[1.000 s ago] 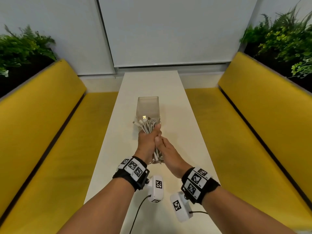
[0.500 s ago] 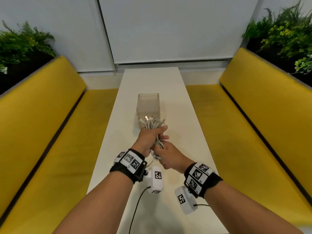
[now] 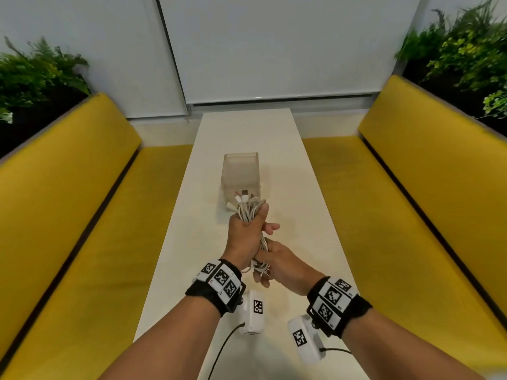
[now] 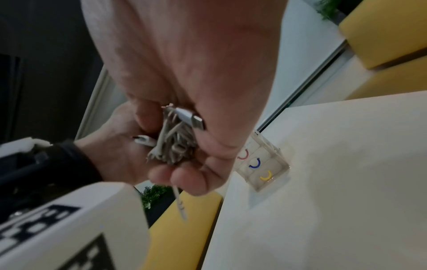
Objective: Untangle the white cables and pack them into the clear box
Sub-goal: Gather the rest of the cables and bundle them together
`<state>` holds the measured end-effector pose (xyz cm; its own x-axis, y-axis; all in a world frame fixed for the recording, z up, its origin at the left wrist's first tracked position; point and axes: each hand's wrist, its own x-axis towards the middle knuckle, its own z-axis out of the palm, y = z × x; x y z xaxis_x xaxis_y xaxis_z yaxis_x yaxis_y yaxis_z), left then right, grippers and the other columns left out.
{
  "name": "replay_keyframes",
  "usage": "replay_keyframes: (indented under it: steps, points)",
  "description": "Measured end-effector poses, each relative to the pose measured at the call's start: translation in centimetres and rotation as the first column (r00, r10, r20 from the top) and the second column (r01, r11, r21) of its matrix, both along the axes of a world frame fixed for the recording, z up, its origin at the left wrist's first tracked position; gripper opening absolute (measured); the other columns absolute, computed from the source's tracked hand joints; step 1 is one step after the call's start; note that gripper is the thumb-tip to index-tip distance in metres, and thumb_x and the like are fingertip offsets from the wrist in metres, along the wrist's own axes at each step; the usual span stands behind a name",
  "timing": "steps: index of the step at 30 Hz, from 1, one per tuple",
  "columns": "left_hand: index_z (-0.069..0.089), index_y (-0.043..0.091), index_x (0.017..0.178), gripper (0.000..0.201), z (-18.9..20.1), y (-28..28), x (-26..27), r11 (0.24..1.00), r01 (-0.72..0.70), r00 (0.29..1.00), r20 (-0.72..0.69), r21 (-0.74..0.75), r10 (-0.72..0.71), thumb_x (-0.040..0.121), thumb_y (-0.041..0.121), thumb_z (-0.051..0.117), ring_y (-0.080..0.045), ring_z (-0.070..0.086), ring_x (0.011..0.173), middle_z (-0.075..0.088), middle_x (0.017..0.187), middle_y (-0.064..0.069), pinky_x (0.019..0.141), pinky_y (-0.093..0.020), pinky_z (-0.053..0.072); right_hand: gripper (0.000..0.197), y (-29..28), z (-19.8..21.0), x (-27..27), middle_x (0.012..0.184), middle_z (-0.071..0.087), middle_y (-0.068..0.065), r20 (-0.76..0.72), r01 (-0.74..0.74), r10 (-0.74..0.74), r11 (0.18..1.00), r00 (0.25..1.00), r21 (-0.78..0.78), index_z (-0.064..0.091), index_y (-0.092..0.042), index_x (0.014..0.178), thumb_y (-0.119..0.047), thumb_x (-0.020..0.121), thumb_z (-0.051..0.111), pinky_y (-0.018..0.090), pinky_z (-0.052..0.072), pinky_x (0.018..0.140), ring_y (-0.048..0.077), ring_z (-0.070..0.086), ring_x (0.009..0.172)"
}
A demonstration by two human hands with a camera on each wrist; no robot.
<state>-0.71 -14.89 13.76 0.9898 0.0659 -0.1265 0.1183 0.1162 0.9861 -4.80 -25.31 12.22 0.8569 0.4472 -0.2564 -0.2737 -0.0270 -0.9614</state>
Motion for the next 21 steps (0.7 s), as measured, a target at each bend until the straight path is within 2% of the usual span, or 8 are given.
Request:
replay_keyframes:
  steps: [2, 6, 8, 9, 11, 14, 17, 21]
  points:
    - [0.065, 0.011, 0.094, 0.023, -0.3, 0.0, -0.2, 1.000, 0.025, 1.000, -0.004, -0.010, -0.025, 0.100, 0.032, 0.062, -0.026, 0.078, 0.085, 0.066, 0.059, -0.010, 0.087, -0.040, 0.058, 0.005, 0.0, -0.2, 0.0, 0.065, 0.052, 0.011, 0.032, -0.019, 0.022, 0.995, 0.999, -0.093, 0.055, -0.007, 0.087, -0.010, 0.091, 0.056, 0.029, 0.037, 0.047, 0.019, 0.047, 0.051]
    - [0.070, 0.016, 0.087, 0.026, -1.2, 0.6, 0.3, 0.997, 0.015, 0.998, -0.061, 0.077, -0.010, 0.096, 0.040, 0.067, -0.020, 0.065, 0.073, 0.073, 0.074, -0.002, 0.075, -0.035, 0.052, 0.019, 0.8, -0.8, 0.5, 0.056, 0.041, 0.005, 0.049, 0.064, -0.052, 0.958, 0.997, -0.280, 0.048, -0.013, 0.074, 0.002, 0.087, 0.052, 0.024, 0.029, 0.041, 0.014, 0.034, 0.042]
    - [0.070, 0.021, 0.087, 0.018, -1.2, 0.8, 0.8, 0.997, 0.009, 0.994, -0.108, 0.078, -0.001, 0.093, 0.038, 0.072, -0.019, 0.065, 0.082, 0.071, 0.083, 0.001, 0.081, -0.037, 0.055, 0.018, 1.5, -0.9, 0.9, 0.058, 0.043, 0.004, 0.100, 0.128, -0.099, 0.928, 0.990, -0.349, 0.047, -0.011, 0.076, 0.001, 0.089, 0.051, 0.021, 0.030, 0.039, 0.013, 0.036, 0.042]
    - [0.069, 0.020, 0.087, 0.016, -1.1, 0.8, 0.9, 0.998, -0.006, 0.992, -0.129, 0.063, 0.014, 0.092, 0.035, 0.074, -0.022, 0.065, 0.083, 0.070, 0.084, -0.002, 0.082, -0.039, 0.055, 0.015, 2.0, -0.9, 1.1, 0.062, 0.049, 0.005, 0.151, 0.150, -0.097, 0.910, 0.984, -0.387, 0.050, -0.010, 0.078, -0.001, 0.090, 0.051, 0.021, 0.033, 0.040, 0.013, 0.040, 0.045]
    - [0.068, 0.014, 0.083, 0.019, -1.4, 1.0, 0.8, 0.995, -0.099, 0.983, -0.155, 0.026, 0.102, 0.091, 0.028, 0.076, -0.025, 0.062, 0.074, 0.066, 0.076, -0.007, 0.073, -0.039, 0.054, 0.009, 2.9, -1.2, 1.3, 0.082, 0.064, 0.012, 0.274, 0.183, -0.053, 0.860, 0.960, -0.477, 0.059, -0.006, 0.097, -0.006, 0.092, 0.052, 0.025, 0.042, 0.055, 0.019, 0.054, 0.061]
    - [0.071, 0.004, 0.093, 0.021, -2.0, 1.3, 0.5, 0.950, -0.304, 0.947, -0.132, -0.071, 0.293, 0.089, 0.024, 0.078, -0.019, 0.067, 0.066, 0.072, 0.078, -0.012, 0.070, -0.038, 0.058, 0.033, 3.9, -1.7, 1.1, 0.115, 0.067, 0.018, 0.389, 0.248, 0.011, 0.753, 0.921, -0.609, 0.051, -0.002, 0.123, -0.014, 0.092, 0.054, 0.035, 0.049, 0.074, 0.035, 0.064, 0.095]
    - [0.069, 0.003, 0.113, 0.033, -2.4, 1.4, 0.1, 0.902, -0.411, 0.911, -0.102, -0.134, 0.400, 0.090, 0.025, 0.076, -0.013, 0.072, 0.070, 0.076, 0.092, -0.010, 0.073, -0.038, 0.063, 0.037, 4.5, -1.8, 0.5, 0.112, 0.063, 0.019, 0.505, 0.339, 0.071, 0.659, 0.860, -0.672, 0.046, -0.002, 0.123, -0.017, 0.091, 0.060, 0.043, 0.050, 0.073, 0.039, 0.062, 0.096]
    - [0.068, 0.006, 0.113, 0.033, -1.8, 1.8, 0.3, 0.867, -0.468, 0.883, -0.074, -0.172, 0.463, 0.090, 0.030, 0.075, -0.021, 0.072, 0.076, 0.076, 0.096, -0.014, 0.077, -0.043, 0.063, 0.035, 4.9, -1.2, 0.6, 0.108, 0.060, 0.014, 0.571, 0.393, 0.050, 0.677, 0.819, -0.622, 0.047, -0.005, 0.116, -0.022, 0.091, 0.062, 0.038, 0.040, 0.066, 0.036, 0.059, 0.091]
